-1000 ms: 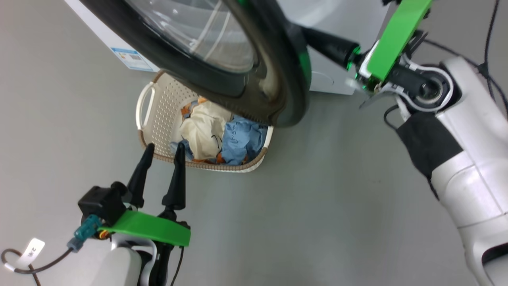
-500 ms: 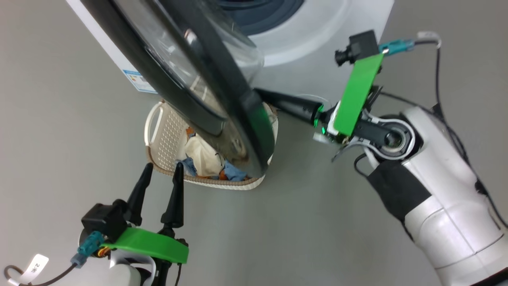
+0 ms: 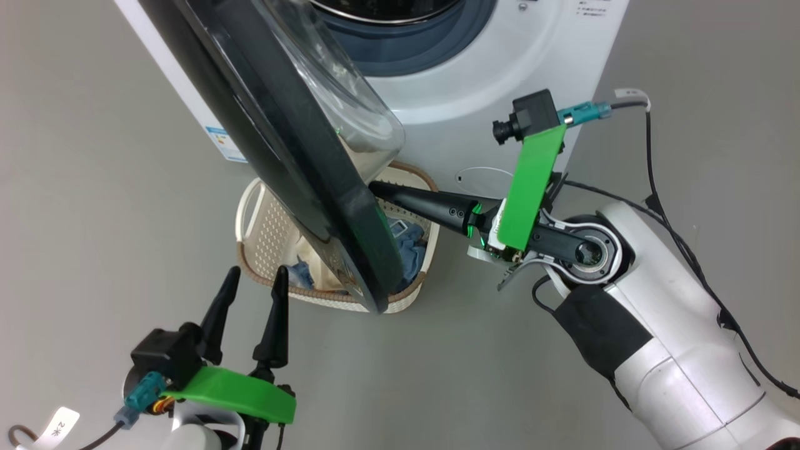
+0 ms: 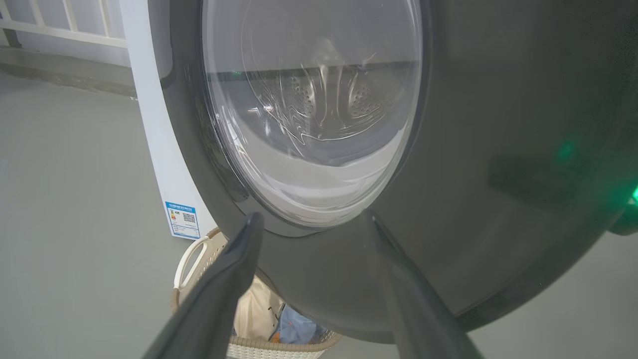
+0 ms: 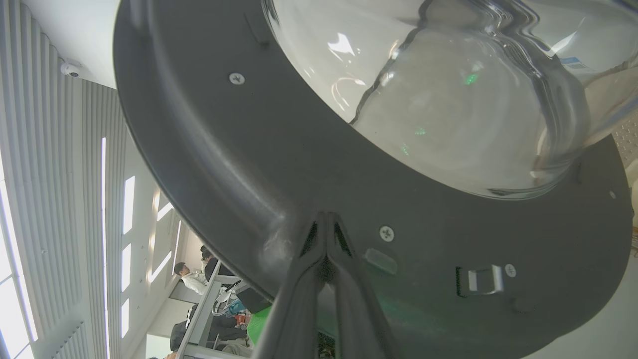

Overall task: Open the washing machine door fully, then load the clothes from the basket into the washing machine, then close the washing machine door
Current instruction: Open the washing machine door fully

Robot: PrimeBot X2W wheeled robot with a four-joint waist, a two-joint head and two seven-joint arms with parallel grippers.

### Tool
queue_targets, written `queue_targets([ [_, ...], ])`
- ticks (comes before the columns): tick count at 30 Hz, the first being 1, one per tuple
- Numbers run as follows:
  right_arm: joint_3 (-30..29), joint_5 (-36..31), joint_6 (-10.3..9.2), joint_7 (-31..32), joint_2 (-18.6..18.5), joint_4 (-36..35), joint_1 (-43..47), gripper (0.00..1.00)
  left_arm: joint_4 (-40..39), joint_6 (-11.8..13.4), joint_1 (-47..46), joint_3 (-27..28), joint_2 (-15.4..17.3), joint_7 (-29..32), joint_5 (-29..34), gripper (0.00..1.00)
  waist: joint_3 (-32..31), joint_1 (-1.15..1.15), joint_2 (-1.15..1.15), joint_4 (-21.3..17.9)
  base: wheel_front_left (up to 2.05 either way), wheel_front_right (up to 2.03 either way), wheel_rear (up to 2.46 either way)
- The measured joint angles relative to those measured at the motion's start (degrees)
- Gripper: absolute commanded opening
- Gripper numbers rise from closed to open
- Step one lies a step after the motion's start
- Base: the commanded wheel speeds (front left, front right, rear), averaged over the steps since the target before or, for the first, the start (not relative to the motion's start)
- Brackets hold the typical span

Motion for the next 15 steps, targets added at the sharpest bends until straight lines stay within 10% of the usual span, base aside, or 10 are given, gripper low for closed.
queue_targets([
  [2, -0.1, -0.4, 0.00, -0.8, 0.0, 0.3, 0.5, 0.06, 0.2, 0.0, 0.0, 0.0, 0.1, 0.0, 0.0, 1.00, -0.3, 0.00, 0.00, -0.4, 0.00, 0.00, 0.00],
  [4, -0.3, -0.8, 0.00, -2.0, 0.0, 0.4, 1.2, 0.50, 0.4, 0.0, 0.0, 0.1, 0.4, 0.0, 0.0, 1.00, -0.7, 0.00, 0.00, -0.9, 0.00, 0.00, 0.00],
  [5, -0.3, -1.7, 0.00, -2.5, -0.1, 0.5, 1.4, 0.92, 0.5, 0.0, 0.0, 0.1, 0.5, 0.0, 0.0, 1.00, -0.9, 0.00, 0.00, -1.2, 0.00, 0.00, 0.00],
  [6, -0.5, -2.2, 0.00, -2.9, -0.3, 0.5, 1.7, 1.00, 0.6, 0.0, 0.0, 0.1, 0.7, 0.0, 0.0, 1.00, -1.1, 0.00, 0.00, -1.5, 0.00, 0.00, 0.00],
  [15, -1.2, -3.4, 0.00, -7.7, -2.9, 1.4, 7.8, 1.00, 1.6, 0.0, 1.4, 0.9, 2.4, 0.0, 0.0, 1.00, -3.4, 0.00, 0.00, -4.6, 0.00, 0.00, 0.00],
])
